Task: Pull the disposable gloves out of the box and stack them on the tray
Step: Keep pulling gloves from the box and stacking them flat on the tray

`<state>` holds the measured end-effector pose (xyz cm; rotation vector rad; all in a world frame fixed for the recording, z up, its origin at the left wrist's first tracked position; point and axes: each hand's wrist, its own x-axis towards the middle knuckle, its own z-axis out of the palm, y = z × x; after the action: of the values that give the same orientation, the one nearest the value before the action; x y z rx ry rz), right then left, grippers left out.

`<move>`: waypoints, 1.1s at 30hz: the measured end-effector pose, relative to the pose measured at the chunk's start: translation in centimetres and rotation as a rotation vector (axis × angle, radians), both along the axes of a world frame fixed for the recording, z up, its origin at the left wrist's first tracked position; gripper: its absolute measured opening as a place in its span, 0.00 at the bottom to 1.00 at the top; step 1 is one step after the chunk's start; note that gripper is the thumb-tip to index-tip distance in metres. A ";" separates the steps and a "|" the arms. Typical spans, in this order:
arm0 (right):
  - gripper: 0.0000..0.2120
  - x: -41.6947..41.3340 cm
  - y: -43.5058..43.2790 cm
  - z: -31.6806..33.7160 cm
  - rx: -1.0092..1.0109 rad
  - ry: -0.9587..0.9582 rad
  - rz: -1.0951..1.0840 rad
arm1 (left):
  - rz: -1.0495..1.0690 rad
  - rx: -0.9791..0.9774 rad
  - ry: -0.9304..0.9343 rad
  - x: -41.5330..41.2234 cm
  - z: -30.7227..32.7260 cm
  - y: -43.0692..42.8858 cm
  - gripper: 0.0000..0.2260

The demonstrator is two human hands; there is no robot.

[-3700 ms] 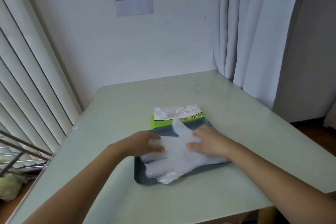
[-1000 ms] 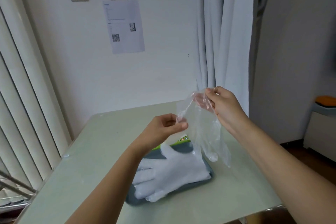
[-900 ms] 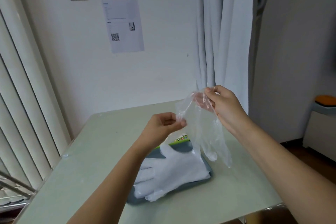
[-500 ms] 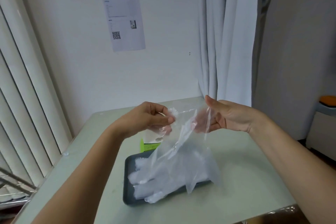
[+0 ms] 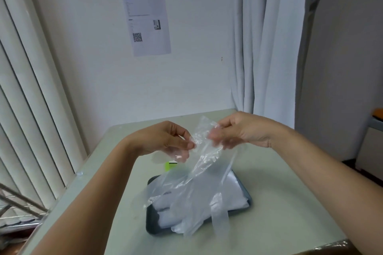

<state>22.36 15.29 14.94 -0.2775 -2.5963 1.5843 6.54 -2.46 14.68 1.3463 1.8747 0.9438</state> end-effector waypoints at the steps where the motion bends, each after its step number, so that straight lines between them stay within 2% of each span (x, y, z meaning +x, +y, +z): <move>1: 0.11 -0.3 -0.5 -0.4 0.009 0.035 -0.017 | 0.008 0.037 -0.049 -0.3 -0.6 0.2 0.04; 4: 0.05 -0.8 -1.5 -0.6 0.000 0.139 -0.060 | 0.075 0.170 -0.246 -0.7 -3.1 0.2 0.14; 7: 0.04 -1.0 -1.5 -0.3 0.001 0.181 -0.094 | 0.136 0.149 -0.442 -1.5 -7.1 -0.5 0.23; 12: 0.05 -1.4 -1.2 -0.5 -0.005 0.193 -0.133 | 0.051 0.121 -0.610 -1.4 -11.2 -1.0 0.42; 13: 0.05 -1.4 -1.1 -0.6 -0.010 0.200 -0.143 | 0.058 0.149 -0.656 -1.2 -11.5 -0.9 0.43; 14: 0.05 -1.5 -1.0 -0.6 -0.014 0.208 -0.159 | 0.075 0.184 -0.690 -1.1 -11.7 -0.8 0.40; 17: 0.05 -1.6 -0.5 -1.0 -0.013 0.216 -0.212 | 0.172 0.281 -0.731 -1.0 -11.9 -0.5 0.17; 19: 0.04 -1.5 -0.2 -1.4 -0.020 0.209 -0.232 | 0.214 0.329 -0.750 -1.0 -11.8 -0.5 0.09; 22: 0.04 -1.4 0.3 -2.3 -0.086 0.193 -0.264 | 0.256 0.324 -0.745 -1.4 -11.3 -0.9 0.08; 26: 0.04 -1.7 0.7 -3.6 -0.141 0.138 -0.336 | 0.313 0.302 -0.639 -2.4 -10.1 -1.6 0.04; 30: 0.05 -2.2 0.6 -6.1 -0.334 0.045 -0.415 | 0.396 0.191 -0.588 -4.1 -9.7 -1.7 0.09; 33: 0.09 -2.5 0.4 -8.6 -0.445 -0.025 -0.451 | 0.471 0.069 -0.552 -4.9 -10.5 -1.3 0.11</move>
<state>19.90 15.66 6.29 -0.8455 -1.9627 1.9436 1.64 -3.75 4.18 0.5796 1.7428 1.4507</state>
